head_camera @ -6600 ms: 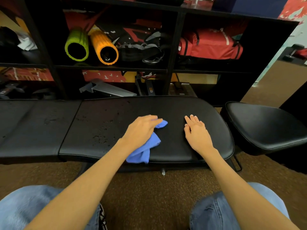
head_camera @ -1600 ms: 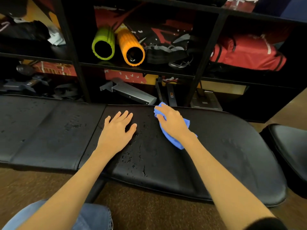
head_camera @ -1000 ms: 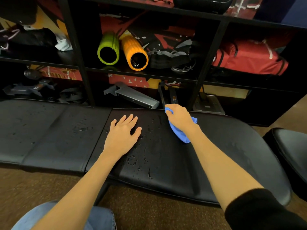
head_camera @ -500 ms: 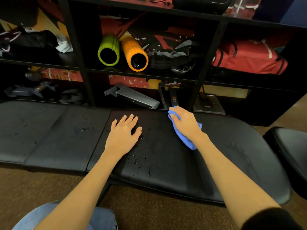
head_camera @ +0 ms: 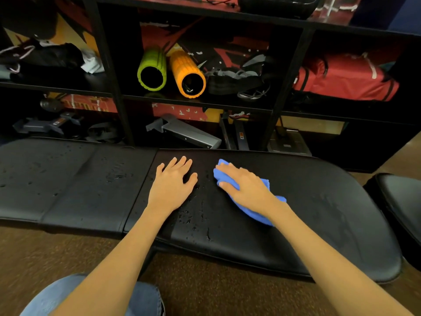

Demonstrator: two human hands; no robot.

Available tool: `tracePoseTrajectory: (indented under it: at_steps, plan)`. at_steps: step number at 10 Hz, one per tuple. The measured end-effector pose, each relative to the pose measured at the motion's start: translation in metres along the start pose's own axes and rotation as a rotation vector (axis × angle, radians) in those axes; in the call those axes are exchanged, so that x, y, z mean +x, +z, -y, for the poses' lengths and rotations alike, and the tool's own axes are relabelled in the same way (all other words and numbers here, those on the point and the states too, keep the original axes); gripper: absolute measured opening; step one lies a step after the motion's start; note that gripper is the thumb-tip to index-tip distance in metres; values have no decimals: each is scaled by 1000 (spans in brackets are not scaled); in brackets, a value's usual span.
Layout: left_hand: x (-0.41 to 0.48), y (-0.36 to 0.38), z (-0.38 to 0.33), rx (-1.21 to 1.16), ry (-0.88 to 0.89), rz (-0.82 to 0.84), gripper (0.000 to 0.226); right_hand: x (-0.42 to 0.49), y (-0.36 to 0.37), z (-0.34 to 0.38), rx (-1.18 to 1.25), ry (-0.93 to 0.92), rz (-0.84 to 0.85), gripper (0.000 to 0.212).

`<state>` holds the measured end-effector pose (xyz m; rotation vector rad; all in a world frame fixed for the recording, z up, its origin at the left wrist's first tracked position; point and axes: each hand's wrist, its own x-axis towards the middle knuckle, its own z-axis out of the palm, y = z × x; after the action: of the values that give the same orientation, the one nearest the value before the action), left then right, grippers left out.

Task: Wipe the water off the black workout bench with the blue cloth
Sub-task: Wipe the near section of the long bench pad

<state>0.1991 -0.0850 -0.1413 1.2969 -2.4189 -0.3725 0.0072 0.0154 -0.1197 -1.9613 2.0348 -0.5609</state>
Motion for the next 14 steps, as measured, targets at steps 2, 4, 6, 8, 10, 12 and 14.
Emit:
tracePoseTrajectory:
  at_steps: [2, 4, 6, 8, 10, 12, 14]
  plan:
    - [0, 1, 1, 10, 14, 2, 53, -8, -14, -36, 30, 104, -198, 39]
    - [2, 1, -3, 6, 17, 3, 53, 58, -12, -34, -125, 327, -189, 38]
    - [1, 1, -3, 8, 9, 2, 53, 58, 14, 4, -101, 185, -118, 48]
    - [1, 3, -6, 11, 16, 10, 53, -19, 9, 18, 12, -27, -28, 48]
    - [0, 0, -1, 15, 22, 4, 53, -15, -10, -17, 54, 78, -161, 41]
    - [1, 2, 3, 26, 13, -17, 53, 54, -10, -18, 29, 237, -135, 26]
    - [2, 2, 5, 34, 7, -25, 53, 62, 2, 10, -6, 236, -75, 44]
